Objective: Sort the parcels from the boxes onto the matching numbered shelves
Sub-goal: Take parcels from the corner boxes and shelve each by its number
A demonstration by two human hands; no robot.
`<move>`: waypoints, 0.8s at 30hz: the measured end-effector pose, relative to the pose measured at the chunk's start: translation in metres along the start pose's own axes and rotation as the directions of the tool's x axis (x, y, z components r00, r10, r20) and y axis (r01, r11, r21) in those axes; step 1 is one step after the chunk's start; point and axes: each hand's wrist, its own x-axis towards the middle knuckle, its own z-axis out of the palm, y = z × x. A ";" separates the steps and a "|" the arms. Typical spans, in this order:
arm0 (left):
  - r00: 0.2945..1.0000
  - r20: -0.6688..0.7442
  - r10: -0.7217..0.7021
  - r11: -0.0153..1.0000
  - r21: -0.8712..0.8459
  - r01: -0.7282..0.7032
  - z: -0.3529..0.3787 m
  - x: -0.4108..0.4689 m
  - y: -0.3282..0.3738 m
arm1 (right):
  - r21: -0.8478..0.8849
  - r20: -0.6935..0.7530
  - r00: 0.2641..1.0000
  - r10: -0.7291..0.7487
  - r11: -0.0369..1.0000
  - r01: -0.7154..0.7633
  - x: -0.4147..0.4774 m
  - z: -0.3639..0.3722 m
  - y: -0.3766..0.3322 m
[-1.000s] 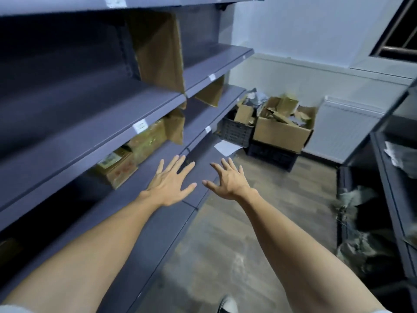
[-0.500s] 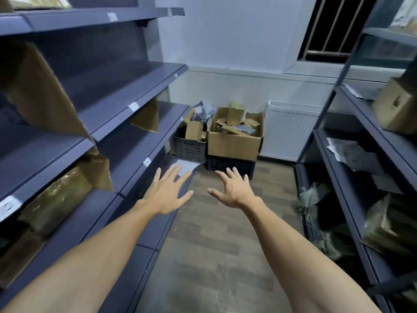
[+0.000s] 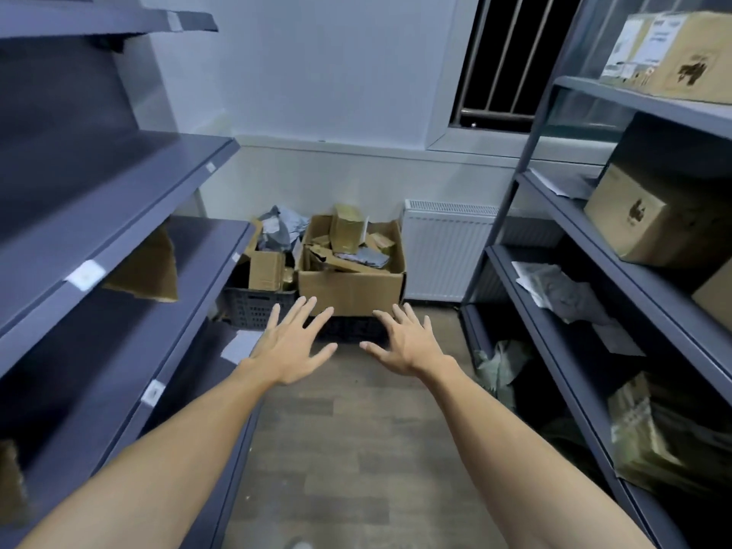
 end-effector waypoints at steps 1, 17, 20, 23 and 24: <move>1.000 0.000 0.011 1.000 -0.004 -0.011 -0.002 0.018 -0.009 | -0.003 -0.008 1.000 0.010 1.000 -0.010 0.017 -0.006 0.000; 0.992 0.022 0.126 0.992 -0.017 -0.125 -0.009 0.222 -0.092 | 0.053 -0.007 0.994 0.106 0.993 -0.105 0.211 -0.037 0.025; 0.991 0.029 0.127 0.992 -0.006 -0.127 -0.004 0.261 -0.103 | 0.048 0.004 0.995 0.099 0.994 -0.099 0.253 -0.038 0.036; 0.993 0.035 0.116 0.993 0.012 -0.117 0.003 0.309 -0.116 | 0.047 0.020 0.996 0.087 0.995 -0.088 0.300 -0.043 0.049; 0.993 0.037 0.112 0.994 0.017 -0.112 0.004 0.326 -0.120 | 0.053 0.021 0.996 0.084 0.995 -0.085 0.317 -0.044 0.055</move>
